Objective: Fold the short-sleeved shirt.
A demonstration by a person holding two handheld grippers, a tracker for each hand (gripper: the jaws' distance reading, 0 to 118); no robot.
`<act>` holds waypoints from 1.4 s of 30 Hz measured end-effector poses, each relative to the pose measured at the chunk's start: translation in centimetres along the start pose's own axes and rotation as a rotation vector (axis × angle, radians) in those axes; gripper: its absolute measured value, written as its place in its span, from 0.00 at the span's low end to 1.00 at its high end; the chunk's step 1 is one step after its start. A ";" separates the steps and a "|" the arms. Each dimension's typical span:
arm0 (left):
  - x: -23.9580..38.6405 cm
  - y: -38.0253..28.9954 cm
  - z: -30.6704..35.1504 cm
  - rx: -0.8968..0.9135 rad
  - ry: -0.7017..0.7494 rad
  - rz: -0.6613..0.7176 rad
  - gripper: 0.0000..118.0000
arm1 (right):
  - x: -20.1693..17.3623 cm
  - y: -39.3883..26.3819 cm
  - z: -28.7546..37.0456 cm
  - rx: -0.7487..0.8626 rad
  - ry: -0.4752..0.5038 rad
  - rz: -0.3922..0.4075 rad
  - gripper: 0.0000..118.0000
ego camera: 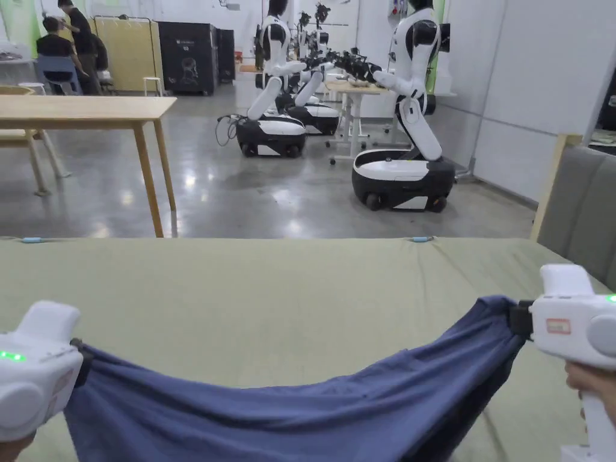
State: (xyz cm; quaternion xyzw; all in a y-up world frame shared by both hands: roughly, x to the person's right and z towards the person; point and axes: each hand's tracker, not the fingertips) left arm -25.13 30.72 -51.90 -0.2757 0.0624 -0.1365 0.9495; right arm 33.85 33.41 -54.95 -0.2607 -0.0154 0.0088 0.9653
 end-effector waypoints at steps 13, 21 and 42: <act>-10.9 21.5 5.0 0.340 0.096 0.218 0.00 | -0.4 22.2 8.6 0.389 -0.131 -0.013 0.06; -9.7 26.0 2.3 0.363 0.214 0.081 0.00 | -1.3 25.5 5.8 0.434 -0.142 -0.011 0.06; -3.0 -1.9 -1.3 0.004 -0.100 0.168 0.00 | 3.2 -5.4 0.7 0.099 -0.013 0.001 0.06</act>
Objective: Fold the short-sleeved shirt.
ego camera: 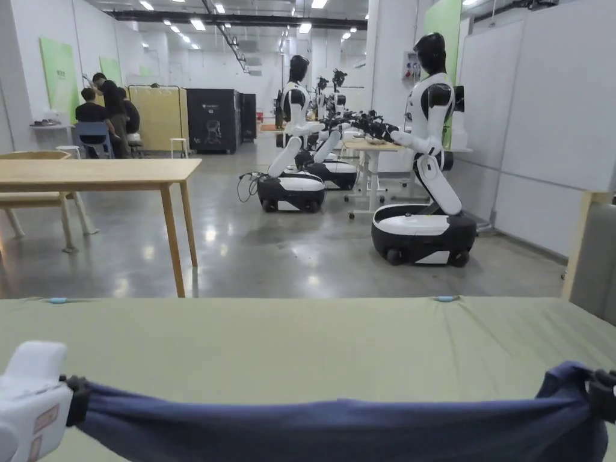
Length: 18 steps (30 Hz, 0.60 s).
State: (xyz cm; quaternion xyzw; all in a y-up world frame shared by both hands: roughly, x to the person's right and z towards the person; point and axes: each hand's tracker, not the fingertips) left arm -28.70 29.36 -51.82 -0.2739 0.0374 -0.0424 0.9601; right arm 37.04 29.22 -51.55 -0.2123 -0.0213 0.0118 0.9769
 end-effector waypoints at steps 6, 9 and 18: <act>0.2 -13.2 1.5 -0.366 -0.070 -0.069 0.01 | -0.7 -12.0 4.1 -0.310 0.074 0.172 0.06; -0.4 -17.4 1.0 -0.442 -0.100 0.025 0.07 | -0.7 -16.6 3.7 -0.438 0.064 0.115 0.09; 4.3 -10.8 11.1 -0.020 0.035 -0.087 0.90 | -8.3 -9.4 12.4 0.027 0.094 0.237 0.93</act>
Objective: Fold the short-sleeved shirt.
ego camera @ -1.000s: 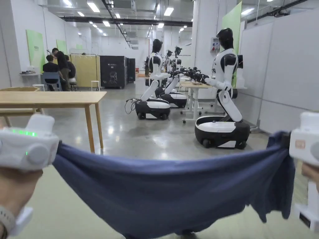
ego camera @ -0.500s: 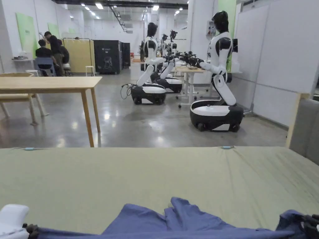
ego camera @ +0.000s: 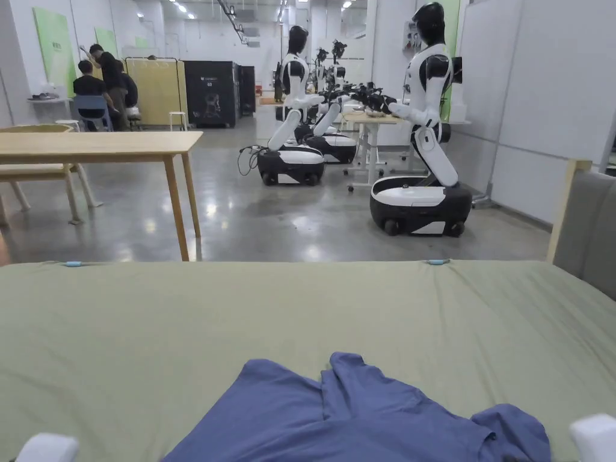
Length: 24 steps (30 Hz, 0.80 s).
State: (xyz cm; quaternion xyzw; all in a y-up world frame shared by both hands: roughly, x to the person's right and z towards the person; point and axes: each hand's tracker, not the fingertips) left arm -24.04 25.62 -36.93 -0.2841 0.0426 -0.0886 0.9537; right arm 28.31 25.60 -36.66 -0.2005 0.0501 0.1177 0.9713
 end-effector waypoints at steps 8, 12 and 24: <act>8.1 1.8 3.0 0.252 -0.022 0.036 0.87 | -11.9 4.4 0.6 0.194 -0.026 -0.179 0.85; 6.6 -0.2 2.4 0.205 0.011 0.033 0.00 | -13.5 3.7 -0.1 0.163 0.010 -0.198 0.01; -10.6 -8.7 -6.0 -0.169 -0.015 0.296 0.59 | -15.3 1.1 -2.7 0.068 0.110 -0.183 0.01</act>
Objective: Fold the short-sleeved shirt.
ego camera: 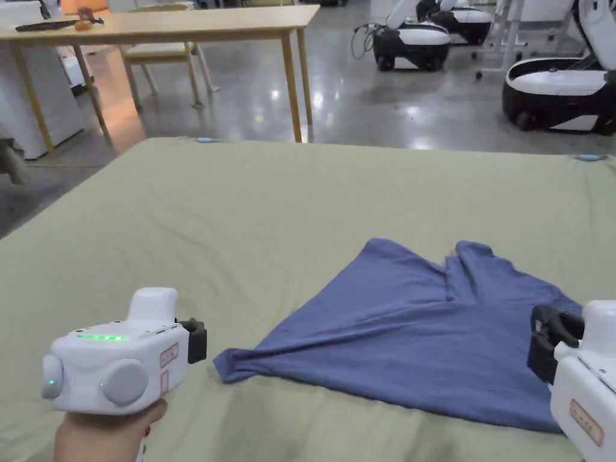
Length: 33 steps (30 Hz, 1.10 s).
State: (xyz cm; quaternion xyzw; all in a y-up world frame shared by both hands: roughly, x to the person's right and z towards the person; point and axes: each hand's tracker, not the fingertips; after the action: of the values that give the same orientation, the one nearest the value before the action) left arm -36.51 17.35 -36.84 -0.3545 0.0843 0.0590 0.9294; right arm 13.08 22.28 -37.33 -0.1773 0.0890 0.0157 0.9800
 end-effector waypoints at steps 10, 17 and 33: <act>3.4 -0.4 -7.2 -0.186 -0.018 -0.117 0.91 | 0.9 -1.3 -2.5 -0.082 -0.013 0.015 0.01; 6.6 -0.5 -7.3 -0.208 -0.112 -0.157 0.11 | 5.3 -0.3 -5.6 -0.147 -0.078 0.040 0.01; 9.3 3.0 -1.8 -0.122 -0.085 -0.228 0.02 | 14.8 0.5 -32.7 -0.563 -0.119 0.175 0.96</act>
State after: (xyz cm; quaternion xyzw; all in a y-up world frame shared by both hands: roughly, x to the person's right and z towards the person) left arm -28.13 18.81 -41.99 -0.4146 0.0000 -0.0270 0.9096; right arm 22.11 11.29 -70.28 -0.4325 0.0385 0.1348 0.8907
